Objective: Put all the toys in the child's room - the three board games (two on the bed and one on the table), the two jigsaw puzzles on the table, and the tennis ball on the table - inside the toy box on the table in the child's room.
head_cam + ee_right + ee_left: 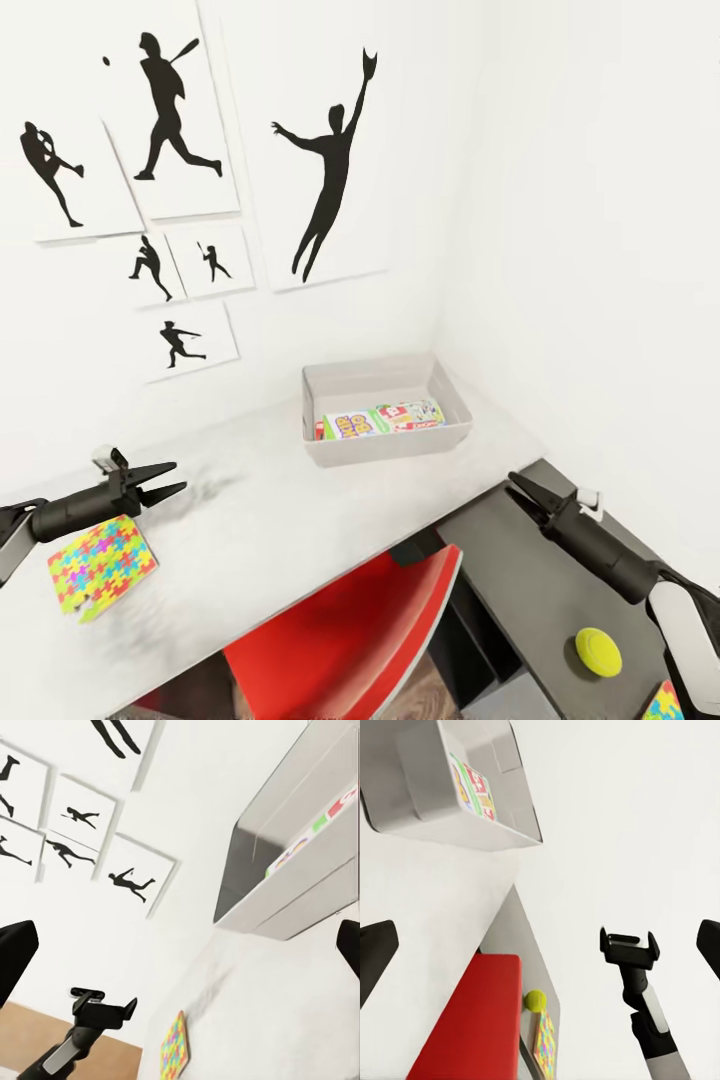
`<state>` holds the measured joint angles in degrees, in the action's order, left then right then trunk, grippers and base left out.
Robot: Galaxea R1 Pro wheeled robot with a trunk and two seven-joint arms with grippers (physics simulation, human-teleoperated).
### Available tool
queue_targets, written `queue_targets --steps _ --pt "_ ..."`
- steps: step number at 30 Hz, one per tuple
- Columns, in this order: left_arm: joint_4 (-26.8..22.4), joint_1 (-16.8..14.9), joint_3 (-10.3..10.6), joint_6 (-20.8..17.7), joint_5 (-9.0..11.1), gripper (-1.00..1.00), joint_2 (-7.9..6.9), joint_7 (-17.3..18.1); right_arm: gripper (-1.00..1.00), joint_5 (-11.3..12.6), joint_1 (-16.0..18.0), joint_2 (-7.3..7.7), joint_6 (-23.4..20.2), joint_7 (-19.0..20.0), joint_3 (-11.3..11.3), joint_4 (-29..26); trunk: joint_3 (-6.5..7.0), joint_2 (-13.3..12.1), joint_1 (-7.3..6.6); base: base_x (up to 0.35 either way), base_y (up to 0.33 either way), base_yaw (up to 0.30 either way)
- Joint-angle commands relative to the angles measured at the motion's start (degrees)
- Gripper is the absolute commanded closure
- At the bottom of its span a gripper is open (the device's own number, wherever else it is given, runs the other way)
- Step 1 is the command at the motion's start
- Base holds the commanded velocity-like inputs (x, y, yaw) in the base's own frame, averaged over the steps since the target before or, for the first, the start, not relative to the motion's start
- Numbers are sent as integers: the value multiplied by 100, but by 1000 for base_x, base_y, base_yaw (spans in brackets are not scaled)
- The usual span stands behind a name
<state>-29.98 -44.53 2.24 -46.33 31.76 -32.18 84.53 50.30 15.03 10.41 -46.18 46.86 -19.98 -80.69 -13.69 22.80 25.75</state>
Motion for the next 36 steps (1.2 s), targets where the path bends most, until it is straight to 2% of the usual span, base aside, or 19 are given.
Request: queue_targets --steps 1,5,8,14,25,36 --pt "2 -5 23 -60 23 -100 -9 20 -100 13 6 -1 25 9 -3 2 -11 11 3 -48 2 0" --pt "1 -4 25 -60 23 -100 -26 30 -100 19 4 -3 195 3 51 7 -11 11 3 -109 1 0" --pt "1 -3 26 -60 23 -100 -31 47 -100 10 4 1 259 -11 218 3 -11 11 3 -236 9 0" --pt "1 -3 27 -58 22 -100 -37 58 -100 7 7 -2 293 -18 345 0 -11 11 3 -197 11 0" --pt "1 -3 31 -60 21 -100 -67 63 -100 6 7 -4 302 -16 379 1 39 11 3 -27 1 0" --pt "1 -3 26 -60 22 -100 -78 63 -100 13 8 -4 295 -295 381 -14 42 11 3 0 0 0"
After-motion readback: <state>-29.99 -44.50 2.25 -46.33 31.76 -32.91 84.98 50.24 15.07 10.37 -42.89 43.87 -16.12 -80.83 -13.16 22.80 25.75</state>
